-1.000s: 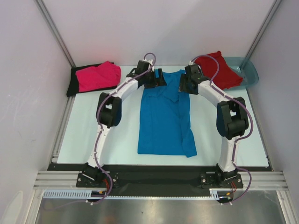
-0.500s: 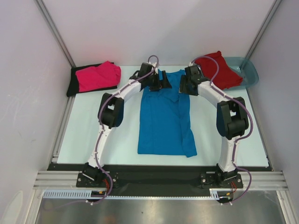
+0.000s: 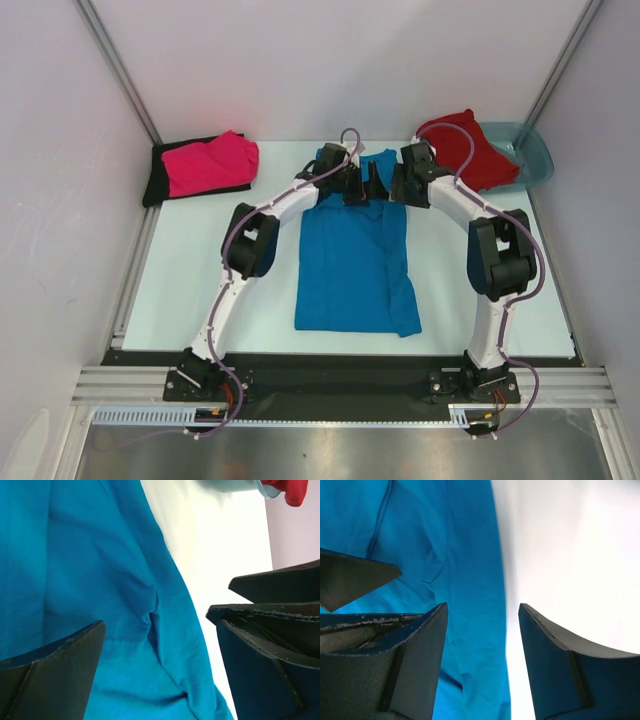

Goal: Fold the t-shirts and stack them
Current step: Fold the tshirt

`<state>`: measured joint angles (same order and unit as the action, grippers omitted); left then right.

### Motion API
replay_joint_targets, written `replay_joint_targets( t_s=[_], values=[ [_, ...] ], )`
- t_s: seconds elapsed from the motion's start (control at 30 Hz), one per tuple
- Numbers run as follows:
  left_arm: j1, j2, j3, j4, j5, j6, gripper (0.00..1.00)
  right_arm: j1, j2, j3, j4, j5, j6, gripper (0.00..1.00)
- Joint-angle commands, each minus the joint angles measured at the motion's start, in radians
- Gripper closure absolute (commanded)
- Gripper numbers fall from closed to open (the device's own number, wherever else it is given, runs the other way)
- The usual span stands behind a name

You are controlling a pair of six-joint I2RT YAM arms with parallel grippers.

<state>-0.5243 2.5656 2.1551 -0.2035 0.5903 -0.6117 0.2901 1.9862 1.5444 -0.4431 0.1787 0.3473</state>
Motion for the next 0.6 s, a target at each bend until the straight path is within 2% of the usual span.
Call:
replay_joint_targets(
  t_s=[0.0,0.17,0.2,0.3,0.43,0.53,0.57],
  values=[
    [0.004,-0.08,-0.009,0.038,-0.024,0.016,0.0,-0.002,-0.073,-0.01,0.018,0.03,0.012,0.36],
    [0.053,-0.224,-0.159,0.02,-0.19,0.105,0.0,-0.026,-0.128,-0.067,0.041,0.051,0.022,0.36],
    [0.059,-0.286,-0.185,0.004,-0.283,0.127,0.0,-0.032,-0.138,-0.085,0.052,0.07,0.024,0.36],
    [0.095,-0.416,-0.299,0.003,-0.4,0.182,0.0,-0.055,-0.15,-0.083,0.044,0.055,0.019,0.36],
    [0.144,-0.554,-0.429,-0.027,-0.379,0.188,0.0,-0.062,-0.174,-0.084,-0.048,0.058,0.027,0.36],
    [0.138,-0.7,-0.619,0.012,-0.34,0.178,0.0,-0.063,-0.225,-0.127,-0.1,0.031,0.042,0.37],
    [0.13,-0.737,-0.741,0.03,-0.324,0.161,0.0,-0.063,-0.245,-0.162,-0.12,0.019,0.044,0.37]
  ],
)
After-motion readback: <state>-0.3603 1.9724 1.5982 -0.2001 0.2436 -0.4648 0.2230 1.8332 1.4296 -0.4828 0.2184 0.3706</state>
